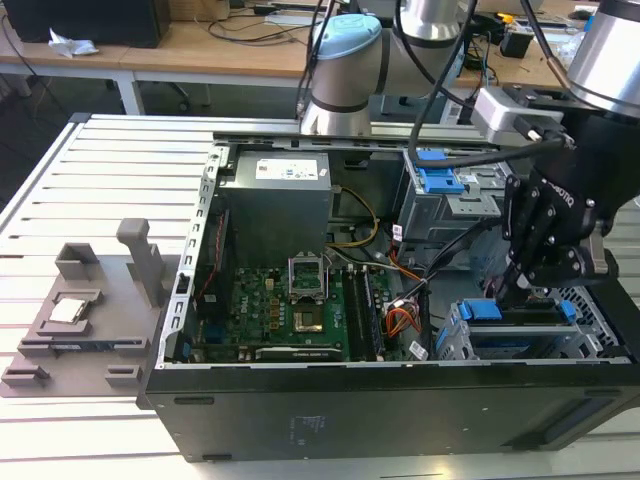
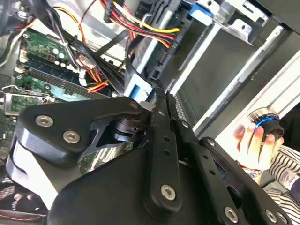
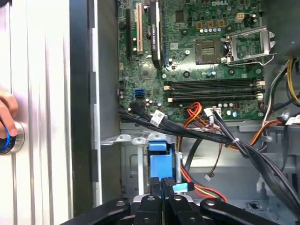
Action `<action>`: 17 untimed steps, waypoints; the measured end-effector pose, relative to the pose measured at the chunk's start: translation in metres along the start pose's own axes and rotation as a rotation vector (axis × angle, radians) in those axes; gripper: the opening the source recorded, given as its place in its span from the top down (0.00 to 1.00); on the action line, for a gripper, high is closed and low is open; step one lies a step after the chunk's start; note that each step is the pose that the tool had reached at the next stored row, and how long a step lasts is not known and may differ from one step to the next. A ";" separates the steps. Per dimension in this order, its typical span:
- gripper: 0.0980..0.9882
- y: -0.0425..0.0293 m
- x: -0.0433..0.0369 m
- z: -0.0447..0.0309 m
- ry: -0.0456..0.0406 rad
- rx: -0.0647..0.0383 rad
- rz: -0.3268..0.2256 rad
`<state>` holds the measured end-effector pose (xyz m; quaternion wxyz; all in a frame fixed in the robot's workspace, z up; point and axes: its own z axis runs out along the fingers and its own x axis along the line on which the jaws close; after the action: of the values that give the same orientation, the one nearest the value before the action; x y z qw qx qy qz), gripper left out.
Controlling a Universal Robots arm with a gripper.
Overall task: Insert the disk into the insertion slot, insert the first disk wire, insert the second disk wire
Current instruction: 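Insert the second disk wire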
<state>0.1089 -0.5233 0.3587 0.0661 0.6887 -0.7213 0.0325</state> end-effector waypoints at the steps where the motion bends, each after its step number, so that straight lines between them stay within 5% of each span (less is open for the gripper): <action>1: 0.95 -0.0002 0.0048 0.0007 -0.0018 0.000 0.000; 5: 0.95 -0.0007 0.0125 0.0017 -0.0128 -0.001 -0.001; 10: 0.95 -0.0007 0.0120 0.0017 -0.0134 -0.001 -0.001; 13: 0.80 -0.0007 0.0117 0.0016 -0.0133 -0.001 -0.001; 14: 0.73 -0.0007 0.0103 0.0015 -0.0125 -0.001 -0.001; 17: 0.73 0.0005 -0.0131 -0.0017 0.0022 0.000 0.000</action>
<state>0.1090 -0.5101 0.3586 0.0669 0.6886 -0.7212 0.0333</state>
